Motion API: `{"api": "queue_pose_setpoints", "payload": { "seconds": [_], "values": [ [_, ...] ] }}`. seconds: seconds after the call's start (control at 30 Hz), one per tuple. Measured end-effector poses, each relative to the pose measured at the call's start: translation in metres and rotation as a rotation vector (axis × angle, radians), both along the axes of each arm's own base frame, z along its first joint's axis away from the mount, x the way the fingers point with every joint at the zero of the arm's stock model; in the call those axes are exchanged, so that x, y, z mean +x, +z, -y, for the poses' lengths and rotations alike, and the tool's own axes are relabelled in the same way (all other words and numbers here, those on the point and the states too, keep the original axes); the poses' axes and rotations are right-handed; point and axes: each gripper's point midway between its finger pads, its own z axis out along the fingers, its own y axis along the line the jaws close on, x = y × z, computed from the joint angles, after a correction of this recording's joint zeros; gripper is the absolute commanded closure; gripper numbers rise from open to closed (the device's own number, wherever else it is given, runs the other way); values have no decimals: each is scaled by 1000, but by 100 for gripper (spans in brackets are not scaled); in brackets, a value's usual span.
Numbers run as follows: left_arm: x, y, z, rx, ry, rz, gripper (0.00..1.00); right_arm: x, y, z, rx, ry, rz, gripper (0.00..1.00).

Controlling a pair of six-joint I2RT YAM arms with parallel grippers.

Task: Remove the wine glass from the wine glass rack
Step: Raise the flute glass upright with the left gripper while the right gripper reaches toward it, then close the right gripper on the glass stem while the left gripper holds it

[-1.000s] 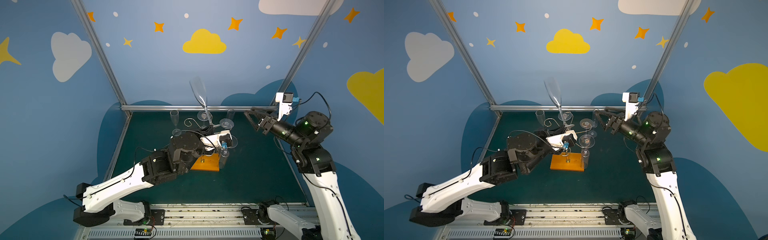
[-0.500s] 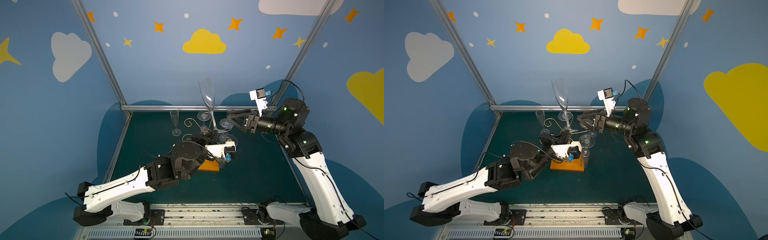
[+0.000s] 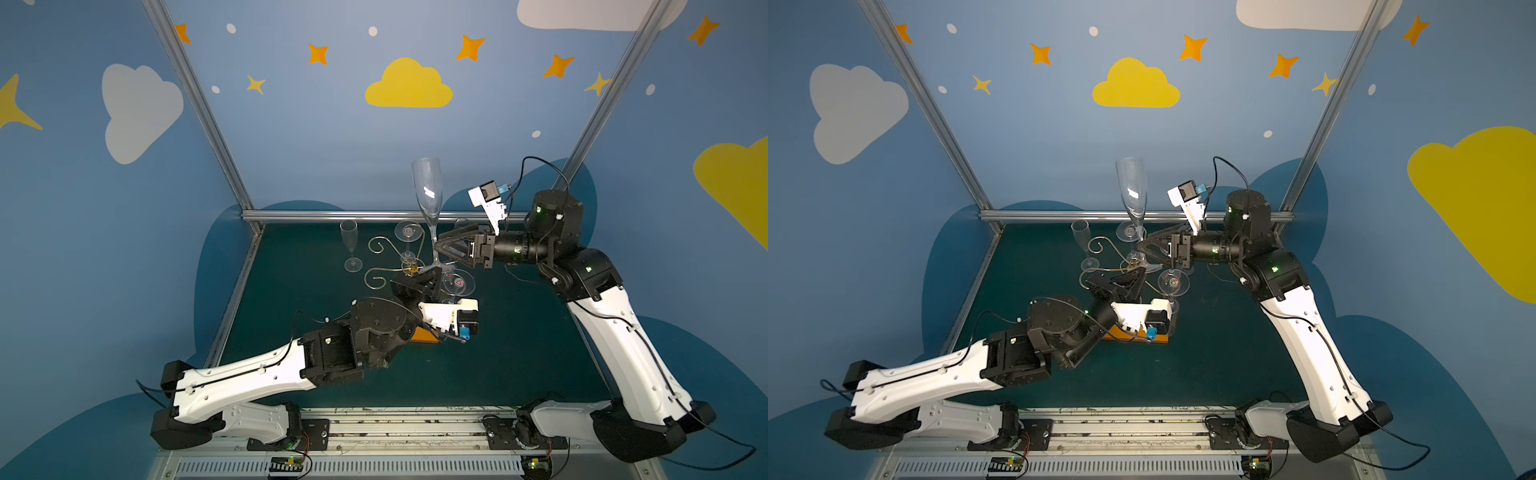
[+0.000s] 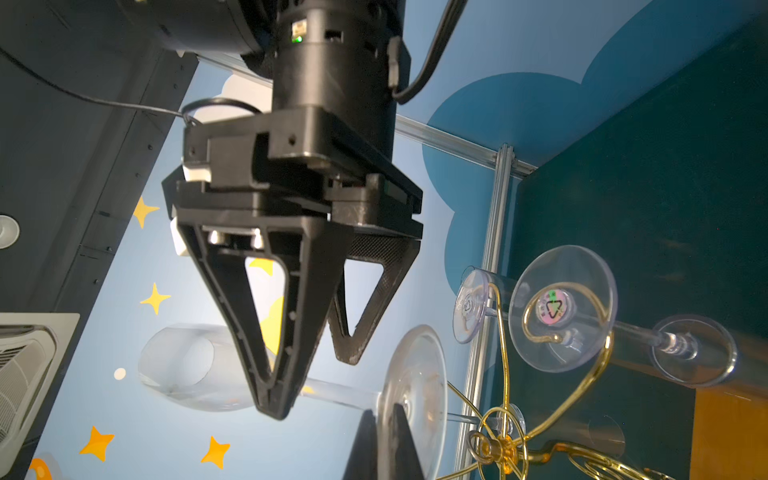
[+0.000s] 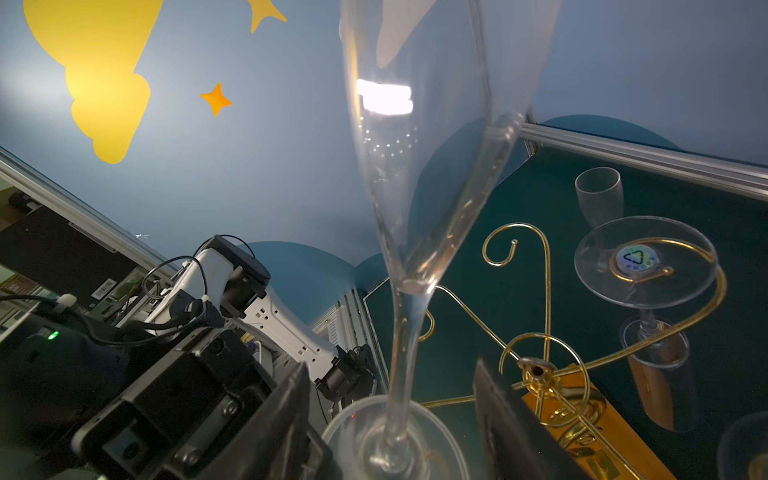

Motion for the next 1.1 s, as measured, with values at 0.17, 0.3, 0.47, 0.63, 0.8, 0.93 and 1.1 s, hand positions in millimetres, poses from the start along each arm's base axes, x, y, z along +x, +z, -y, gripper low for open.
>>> {"api": "queue_pose_setpoints", "payload": {
  "seconds": [0.17,0.3,0.47,0.63,0.8,0.93,1.1],
  "values": [
    [1,-5,0,27,11,13,97,-7,-2,-6,-8,24,0,43],
    [0,-8,1,43,7,18,97,-7,-4,-9,-14,31,2,48],
    [-1,-7,2,52,8,26,97,-4,-8,-13,-23,25,-2,58],
    [-1,-7,1,55,10,32,97,-2,-10,-15,-29,22,-6,69],
    [-2,-5,2,54,8,40,97,0,-10,-15,-29,12,-2,79],
    [-2,-3,3,44,9,46,97,1,-10,-15,-31,2,-5,93],
    [-1,-4,4,51,14,53,85,2,-10,-16,-31,-2,-4,100]
  ]
}}
